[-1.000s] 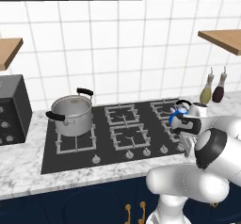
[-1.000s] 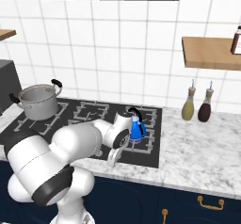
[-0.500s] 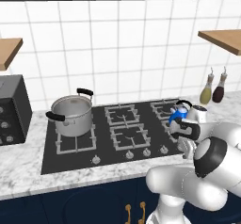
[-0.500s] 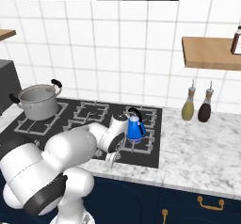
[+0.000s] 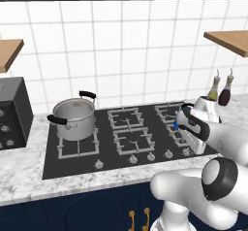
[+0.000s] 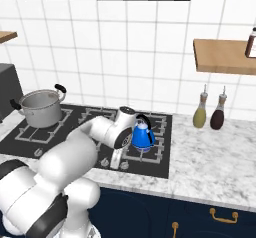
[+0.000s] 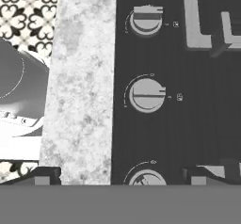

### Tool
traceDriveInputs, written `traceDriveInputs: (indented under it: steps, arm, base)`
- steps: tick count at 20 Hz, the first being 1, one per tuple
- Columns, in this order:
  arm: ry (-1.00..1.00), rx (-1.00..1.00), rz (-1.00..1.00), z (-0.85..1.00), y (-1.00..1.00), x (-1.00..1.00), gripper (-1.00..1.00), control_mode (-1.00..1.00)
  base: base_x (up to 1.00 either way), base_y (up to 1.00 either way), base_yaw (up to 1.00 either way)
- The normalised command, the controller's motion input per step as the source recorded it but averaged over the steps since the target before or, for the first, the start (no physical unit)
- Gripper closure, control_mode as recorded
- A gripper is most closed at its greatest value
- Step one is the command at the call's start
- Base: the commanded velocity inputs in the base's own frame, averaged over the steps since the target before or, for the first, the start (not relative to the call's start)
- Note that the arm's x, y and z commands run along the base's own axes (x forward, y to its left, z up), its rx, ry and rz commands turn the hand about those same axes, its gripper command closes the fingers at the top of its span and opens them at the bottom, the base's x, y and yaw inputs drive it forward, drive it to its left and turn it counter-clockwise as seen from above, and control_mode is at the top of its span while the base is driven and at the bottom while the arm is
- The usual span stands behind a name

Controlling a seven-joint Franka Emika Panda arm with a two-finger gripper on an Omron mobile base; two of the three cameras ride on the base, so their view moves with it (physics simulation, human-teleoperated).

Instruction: Pick the kettle from the counter and place it on a stove burner. Then turn the burner on.

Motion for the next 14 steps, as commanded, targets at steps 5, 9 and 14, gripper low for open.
traceDriveInputs:
  steps: [5,9,14]
  arm:
    - [-0.13,0.0,0.11,1.0,0.0,-0.12,-1.0,-1.0]
    - [-0.13,-0.01,0.08,0.89,0.01,-0.1,-1.0,-1.0]
    - [-0.13,-0.03,0.06,0.49,0.01,-0.07,-1.0,-1.0]
  base:
    - [0.0,0.0,0.0]
    - [0.0,0.0,0.0]
    - [0.0,0.0,0.0]
